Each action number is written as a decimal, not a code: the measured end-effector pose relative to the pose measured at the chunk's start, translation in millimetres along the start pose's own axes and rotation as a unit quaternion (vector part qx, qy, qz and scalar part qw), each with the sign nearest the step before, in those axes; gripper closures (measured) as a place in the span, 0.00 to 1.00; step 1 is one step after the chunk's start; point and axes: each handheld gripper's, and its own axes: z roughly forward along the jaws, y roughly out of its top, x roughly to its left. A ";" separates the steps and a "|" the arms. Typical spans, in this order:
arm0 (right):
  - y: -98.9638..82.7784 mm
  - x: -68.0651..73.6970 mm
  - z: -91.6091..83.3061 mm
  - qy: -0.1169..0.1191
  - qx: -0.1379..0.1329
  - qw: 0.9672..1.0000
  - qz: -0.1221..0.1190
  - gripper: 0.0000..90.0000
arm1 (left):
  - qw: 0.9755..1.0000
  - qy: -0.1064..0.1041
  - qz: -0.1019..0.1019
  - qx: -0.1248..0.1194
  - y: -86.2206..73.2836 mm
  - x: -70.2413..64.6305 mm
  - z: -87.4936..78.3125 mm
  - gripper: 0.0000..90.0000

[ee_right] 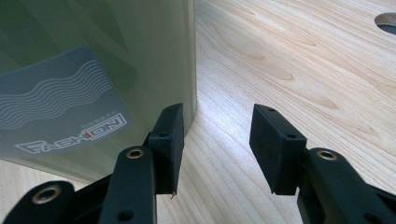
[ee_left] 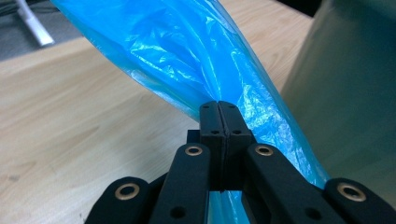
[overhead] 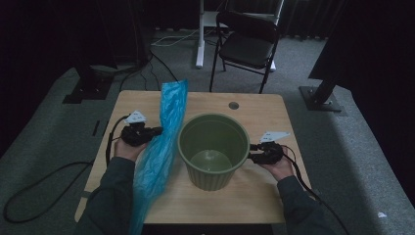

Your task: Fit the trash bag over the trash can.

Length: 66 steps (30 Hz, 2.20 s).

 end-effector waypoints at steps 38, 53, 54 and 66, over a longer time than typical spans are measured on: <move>0.8 -0.3 0.8 0.002 0.002 1.000 -0.001 0.61 | 0.990 -0.078 0.103 -0.048 42.2 -44.9 -52.2 0.99; 0.4 -1.5 -0.5 0.001 0.001 1.000 -0.001 0.61 | 0.981 -0.120 0.147 -0.041 56.1 -76.3 -38.2 0.99; 0.5 -1.3 -0.7 0.001 0.001 1.000 0.000 0.61 | 0.981 -0.120 0.149 -0.041 56.3 -77.0 -38.8 0.99; 0.2 -1.6 0.7 0.001 0.002 1.000 -0.001 0.61 | 0.976 -0.130 0.167 -0.053 57.5 -86.0 -59.0 0.99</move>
